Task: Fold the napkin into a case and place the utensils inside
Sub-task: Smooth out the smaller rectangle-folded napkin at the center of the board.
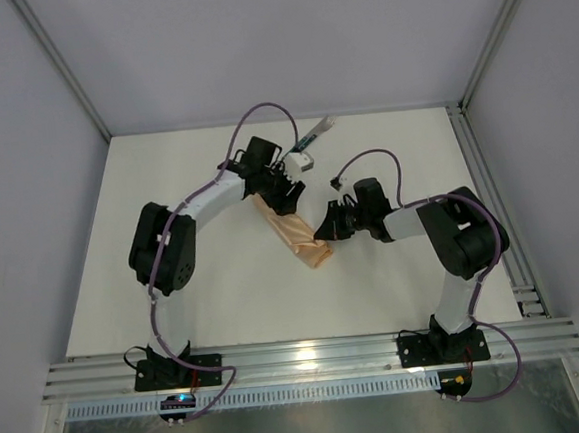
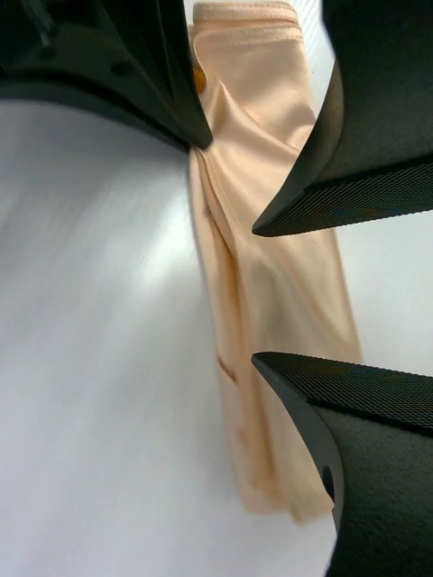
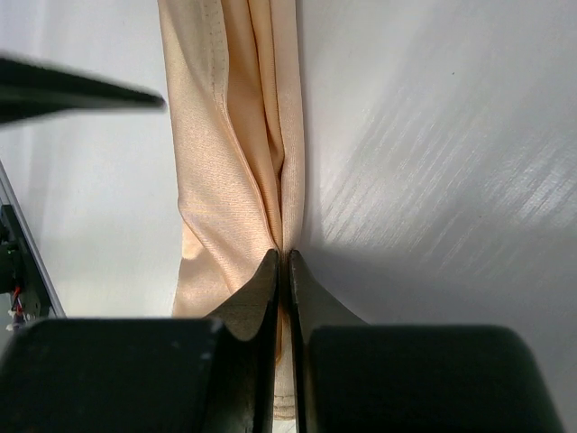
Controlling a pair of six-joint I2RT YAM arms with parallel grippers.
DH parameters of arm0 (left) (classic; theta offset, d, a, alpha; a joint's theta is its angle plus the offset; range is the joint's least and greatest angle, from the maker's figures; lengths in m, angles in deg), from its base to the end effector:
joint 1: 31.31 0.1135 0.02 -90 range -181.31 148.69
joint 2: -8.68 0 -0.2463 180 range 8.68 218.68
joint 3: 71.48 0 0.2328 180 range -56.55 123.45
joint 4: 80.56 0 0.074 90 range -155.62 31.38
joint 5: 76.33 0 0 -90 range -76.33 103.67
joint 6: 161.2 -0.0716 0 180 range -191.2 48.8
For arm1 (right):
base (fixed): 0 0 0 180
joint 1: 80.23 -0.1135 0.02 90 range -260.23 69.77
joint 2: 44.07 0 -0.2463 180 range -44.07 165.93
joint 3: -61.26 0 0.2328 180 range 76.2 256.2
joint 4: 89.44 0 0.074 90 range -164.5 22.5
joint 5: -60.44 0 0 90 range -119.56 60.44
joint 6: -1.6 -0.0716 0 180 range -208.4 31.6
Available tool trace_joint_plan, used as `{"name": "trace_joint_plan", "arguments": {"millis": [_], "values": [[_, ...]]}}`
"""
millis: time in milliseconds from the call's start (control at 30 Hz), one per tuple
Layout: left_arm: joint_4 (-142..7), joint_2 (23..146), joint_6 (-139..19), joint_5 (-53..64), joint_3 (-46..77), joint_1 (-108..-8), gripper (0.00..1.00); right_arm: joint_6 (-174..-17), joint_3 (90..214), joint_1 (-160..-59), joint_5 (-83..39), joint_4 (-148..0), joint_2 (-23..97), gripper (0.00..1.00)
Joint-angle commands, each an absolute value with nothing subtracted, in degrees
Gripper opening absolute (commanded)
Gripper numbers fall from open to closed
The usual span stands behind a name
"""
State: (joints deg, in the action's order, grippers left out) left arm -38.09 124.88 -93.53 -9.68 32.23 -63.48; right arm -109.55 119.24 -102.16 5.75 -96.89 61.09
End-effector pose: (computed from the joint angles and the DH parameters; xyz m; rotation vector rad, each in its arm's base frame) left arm 0.3542 -0.2563 0.1697 1.2936 2.1544 -0.5841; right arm 0.3041 0.1670 0.0958 -0.3619 2.3157 1.0856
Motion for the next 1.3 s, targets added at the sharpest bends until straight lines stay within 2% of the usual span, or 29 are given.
{"name": "trace_joint_plan", "arguments": {"millis": [0, 167, 300, 567, 667, 767, 800, 867, 900, 933, 1000, 1267], "values": [[-36.5, 119.6, -85.5, -7.4, 32.2, -56.9, 0.57, -106.0, 119.9, -102.6, 4.4, -90.1, 63.2, 0.04], [-38.4, 122.1, -85.5, -6.4, 30.6, -51.2, 0.6, -100.1, 122.2, -102.6, 7.4, -84.1, 63.5, 0.04], [-39.7, 123.3, -88.7, -10.1, 28.6, -50.4, 0.67, -96.9, 123.0, -103.1, 9.2, -81.2, 62.8, 0.04], [-39.7, 124.0, -89.7, -9.8, 27.9, -50.0, 0.68, -90.5, 125.5, -105.1, 11.3, -74.9, 63.4, 0.04], [-34.2, 125.0, -89.9, -10.1, 29.4, -50.0, 0.67, -89.3, 126.0, -106.0, 11.5, -73.2, 63.0, 0.04], [-28.0, 123.3, -89.9, -10.3, 27.5, -50.0, 0.57, -86.9, 126.6, -107.9, 12.2, -71.6, 62.0, 0.04], [-27.4, 120.8, -90.1, -9.9, 24.2, -50.0, 0.46, -85.0, 126.7, -109.6, 12.2, -70.4, 61.4, 0.04], [-26.9, 118.0, -90.8, -9.9, 20.4, -50.0, 0.33, -83.3, 126.9, -111.1, 11.5, -69.5, 60.9, 0.04], [-25.8, 116.7, -91.2, -10.1, 18.6, -50.0, 0.23, -82.8, 126.8, -111.7, 11.3, -69.3, 60.6, 0.04], [-25.2, 115.5, -92.4, -10.2, 17.0, -50.0, 0.2, -82.6, 126.6, -112.2, 11.2, -69.4, 60.3, 0.05], [-22.8, 112.0, -93.6, -10.7, 12.4, -50.0, 0.17, -82.9, 125.7, -112.5, 10.8, -69.9, 59.3, 0.07], [-17.0, 104.7, -99.4, -11.6, 4.0, -50.0, 0.18, -80.1, 128.9, -112.8, 7.5, -65.9, 58.9, 0.13]]}}
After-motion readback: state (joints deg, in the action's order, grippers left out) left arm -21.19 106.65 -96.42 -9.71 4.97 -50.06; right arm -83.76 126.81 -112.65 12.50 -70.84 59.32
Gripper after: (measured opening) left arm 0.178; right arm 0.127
